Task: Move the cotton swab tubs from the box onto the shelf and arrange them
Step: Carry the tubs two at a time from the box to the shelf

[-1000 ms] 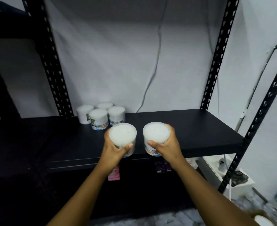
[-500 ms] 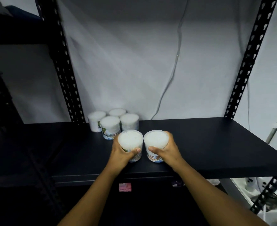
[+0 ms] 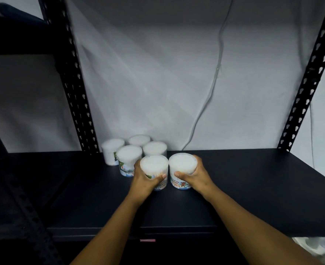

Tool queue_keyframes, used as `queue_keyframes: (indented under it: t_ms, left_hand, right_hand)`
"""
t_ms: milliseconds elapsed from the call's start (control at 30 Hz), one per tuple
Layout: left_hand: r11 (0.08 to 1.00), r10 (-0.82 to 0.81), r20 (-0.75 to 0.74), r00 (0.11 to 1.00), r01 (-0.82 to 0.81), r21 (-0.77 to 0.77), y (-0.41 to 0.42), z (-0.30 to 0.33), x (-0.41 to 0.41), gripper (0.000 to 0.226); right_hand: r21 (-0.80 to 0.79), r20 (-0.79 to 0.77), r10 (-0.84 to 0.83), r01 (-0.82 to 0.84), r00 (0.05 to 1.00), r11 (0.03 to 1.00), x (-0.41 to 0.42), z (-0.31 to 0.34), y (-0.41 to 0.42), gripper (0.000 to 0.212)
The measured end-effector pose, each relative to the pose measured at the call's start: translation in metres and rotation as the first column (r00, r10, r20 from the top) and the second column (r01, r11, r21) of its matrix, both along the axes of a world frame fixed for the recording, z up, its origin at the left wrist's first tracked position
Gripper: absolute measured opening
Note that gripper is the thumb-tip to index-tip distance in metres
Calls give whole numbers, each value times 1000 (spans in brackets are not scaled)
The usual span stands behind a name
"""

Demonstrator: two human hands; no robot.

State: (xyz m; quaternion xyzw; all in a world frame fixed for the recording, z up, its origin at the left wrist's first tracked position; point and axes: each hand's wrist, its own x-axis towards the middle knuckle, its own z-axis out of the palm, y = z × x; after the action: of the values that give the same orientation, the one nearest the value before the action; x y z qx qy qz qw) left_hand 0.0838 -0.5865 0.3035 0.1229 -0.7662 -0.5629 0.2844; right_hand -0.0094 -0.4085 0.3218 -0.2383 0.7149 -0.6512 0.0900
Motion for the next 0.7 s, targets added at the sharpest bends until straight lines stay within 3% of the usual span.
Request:
queue_keyframes:
  t_ms: [500, 700]
  left_hand:
    - [998, -48, -13, 999, 48, -44, -16, 4, -52, 71]
    - [998, -30, 6, 1000, 31, -59, -22, 3, -65, 79]
  right_hand:
    - [-1, 7, -17, 17, 1000, 1000, -57, -3, -17, 79]
    - [12, 8, -17, 17, 1000, 1000, -72, -3, -22, 81]
